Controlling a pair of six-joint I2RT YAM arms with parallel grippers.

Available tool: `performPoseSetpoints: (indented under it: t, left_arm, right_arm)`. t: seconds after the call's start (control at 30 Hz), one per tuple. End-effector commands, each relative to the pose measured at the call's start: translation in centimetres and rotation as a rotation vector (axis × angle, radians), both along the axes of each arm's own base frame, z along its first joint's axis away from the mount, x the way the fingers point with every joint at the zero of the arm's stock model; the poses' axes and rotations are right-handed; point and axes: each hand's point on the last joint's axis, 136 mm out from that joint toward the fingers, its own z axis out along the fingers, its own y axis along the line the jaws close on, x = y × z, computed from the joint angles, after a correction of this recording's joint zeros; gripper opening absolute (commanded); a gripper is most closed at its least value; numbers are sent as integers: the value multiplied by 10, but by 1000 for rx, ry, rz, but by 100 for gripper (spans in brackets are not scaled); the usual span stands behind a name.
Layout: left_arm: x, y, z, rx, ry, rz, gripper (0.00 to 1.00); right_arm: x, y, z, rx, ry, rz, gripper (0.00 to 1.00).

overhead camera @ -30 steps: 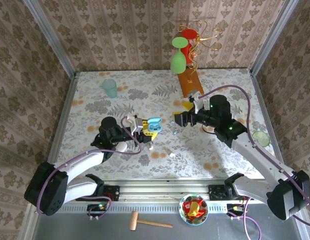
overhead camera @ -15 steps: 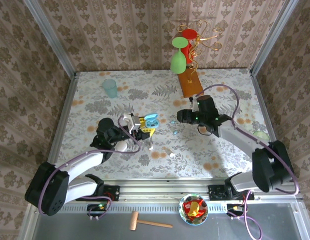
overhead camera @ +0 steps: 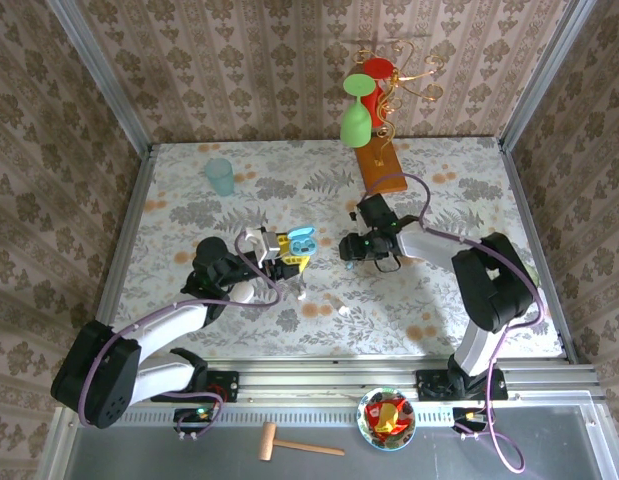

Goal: Insert wireless bluetooth earbuds into charging case

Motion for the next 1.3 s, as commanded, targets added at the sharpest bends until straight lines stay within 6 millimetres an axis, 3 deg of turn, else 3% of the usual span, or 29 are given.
performPoseSetpoints:
  t: [0.0,0.33,0.67,1.13,1.27]
  left_arm:
    - [-1,-1,8,-25,-24,-9,23]
    - [-2,-1,3,-18,-10,-12,23]
    - [-2,-3,5,-20,-13,-27,23]
    - [-3,-7,6,-34,-16,-47,22]
    - [-3,-5,7,-39,-23,-33,22]
  right_arm:
    - [15,1,5,-42,-21,23,49]
    - [45,14,-8,-84,1,102,53]
    - [42,22,-28,-45,37,209,54]
    - [17,28,3,43,16,232,50]
    - [18,17,7,-18,-9,215,53]
